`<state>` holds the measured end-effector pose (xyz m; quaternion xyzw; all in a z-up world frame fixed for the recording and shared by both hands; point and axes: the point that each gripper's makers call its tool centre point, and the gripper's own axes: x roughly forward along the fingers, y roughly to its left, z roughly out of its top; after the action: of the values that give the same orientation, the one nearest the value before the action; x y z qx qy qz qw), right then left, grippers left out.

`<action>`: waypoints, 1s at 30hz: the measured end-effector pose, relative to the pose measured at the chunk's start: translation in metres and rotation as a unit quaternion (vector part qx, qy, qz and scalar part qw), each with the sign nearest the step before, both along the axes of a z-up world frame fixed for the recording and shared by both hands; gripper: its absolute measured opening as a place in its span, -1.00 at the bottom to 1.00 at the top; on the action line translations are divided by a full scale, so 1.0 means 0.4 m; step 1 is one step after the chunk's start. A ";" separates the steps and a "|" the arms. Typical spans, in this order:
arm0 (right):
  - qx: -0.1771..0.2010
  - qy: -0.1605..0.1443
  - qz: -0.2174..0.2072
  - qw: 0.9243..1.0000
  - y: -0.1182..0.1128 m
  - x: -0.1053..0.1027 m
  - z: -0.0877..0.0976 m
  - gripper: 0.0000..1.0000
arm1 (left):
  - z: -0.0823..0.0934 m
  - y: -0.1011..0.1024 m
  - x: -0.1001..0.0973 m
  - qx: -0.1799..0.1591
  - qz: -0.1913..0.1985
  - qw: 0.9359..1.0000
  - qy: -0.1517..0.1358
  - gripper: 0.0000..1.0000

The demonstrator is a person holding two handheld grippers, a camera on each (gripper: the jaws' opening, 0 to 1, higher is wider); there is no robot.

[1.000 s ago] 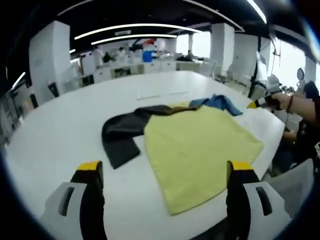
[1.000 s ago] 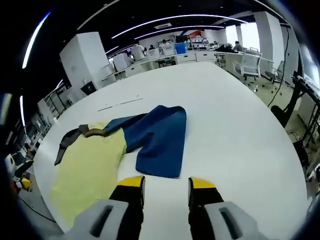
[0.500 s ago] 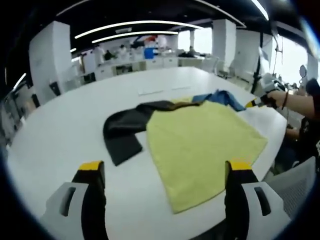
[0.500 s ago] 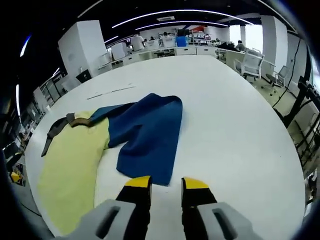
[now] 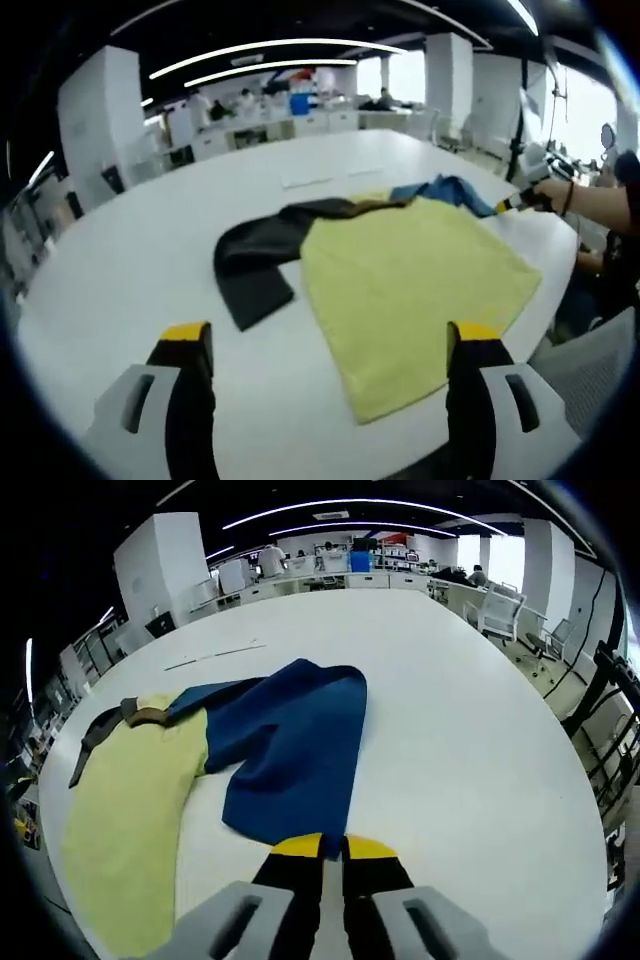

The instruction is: Fold the garment on the visible template until the final outline fits inside the template.

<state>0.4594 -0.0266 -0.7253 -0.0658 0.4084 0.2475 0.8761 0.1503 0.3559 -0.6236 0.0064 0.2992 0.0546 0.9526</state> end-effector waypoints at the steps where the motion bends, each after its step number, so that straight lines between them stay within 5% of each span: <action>1: 0.004 0.002 -0.004 1.000 -0.002 0.000 -0.001 -1.00 | 0.000 -0.001 0.000 0.000 0.000 1.000 0.001 0.85; 5: 0.017 0.006 -0.013 1.000 -0.009 0.004 -0.005 -1.00 | 0.000 -0.002 0.001 0.003 -0.001 1.000 0.003 0.83; 15: -0.017 -0.012 -0.035 0.999 -0.123 0.026 0.036 -1.00 | 0.001 -0.011 0.009 0.007 -0.010 1.000 0.003 0.82; 30: -0.102 -0.028 -0.010 0.994 -0.213 0.056 0.067 -1.00 | 0.008 -0.014 0.017 0.009 -0.016 1.000 -0.003 0.81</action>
<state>0.4817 -0.1117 -0.6987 -0.1573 0.4071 0.1937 0.8786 0.1570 0.3502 -0.6203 0.0199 0.2957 0.0424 0.9541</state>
